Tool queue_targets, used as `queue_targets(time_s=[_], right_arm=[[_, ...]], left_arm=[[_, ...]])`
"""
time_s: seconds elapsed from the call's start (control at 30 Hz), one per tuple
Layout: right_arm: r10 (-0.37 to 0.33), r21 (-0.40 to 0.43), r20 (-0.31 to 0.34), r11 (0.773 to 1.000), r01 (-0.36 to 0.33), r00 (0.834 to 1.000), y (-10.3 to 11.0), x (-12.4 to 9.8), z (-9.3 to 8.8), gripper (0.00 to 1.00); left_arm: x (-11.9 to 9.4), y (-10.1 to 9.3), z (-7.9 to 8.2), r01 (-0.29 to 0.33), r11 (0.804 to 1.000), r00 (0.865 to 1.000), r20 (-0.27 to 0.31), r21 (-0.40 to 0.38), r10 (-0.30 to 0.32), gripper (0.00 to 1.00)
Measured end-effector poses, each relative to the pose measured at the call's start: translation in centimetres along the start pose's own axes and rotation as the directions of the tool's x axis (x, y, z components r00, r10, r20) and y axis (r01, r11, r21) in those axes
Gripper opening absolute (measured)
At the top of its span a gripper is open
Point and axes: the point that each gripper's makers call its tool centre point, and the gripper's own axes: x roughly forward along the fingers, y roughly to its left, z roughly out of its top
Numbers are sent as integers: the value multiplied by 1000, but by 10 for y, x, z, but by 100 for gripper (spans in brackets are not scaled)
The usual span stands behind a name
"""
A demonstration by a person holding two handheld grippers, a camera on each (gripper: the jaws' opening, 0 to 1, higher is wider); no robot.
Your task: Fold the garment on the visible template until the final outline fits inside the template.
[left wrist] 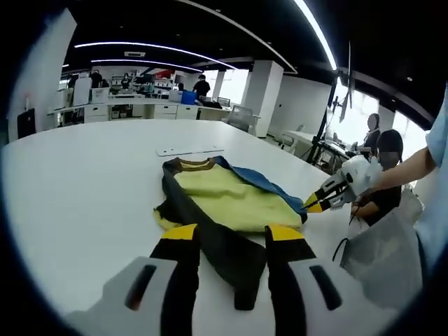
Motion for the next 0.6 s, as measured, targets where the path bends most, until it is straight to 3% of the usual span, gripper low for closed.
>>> queue_targets(time_s=[0.2, 0.37, 0.6], right_arm=[[-25, 56, 51, 998, 22, 998, -29, -16, 26, 0], [-45, 47, 80, 998, 41, 996, -63, -17, 52, 0], [-4, 21, 77, 1000, 2, 997, -88, 16, 78, 0]], left_arm=[[1, 0, 0, 4, 1000, 1000, 6, -12, -4, 34], [2, 0, 4, 7, 1000, 1000, 14, -17, -7, 33], [2, 0, 4, 11, 1000, 1000, 15, -22, -10, 32]])
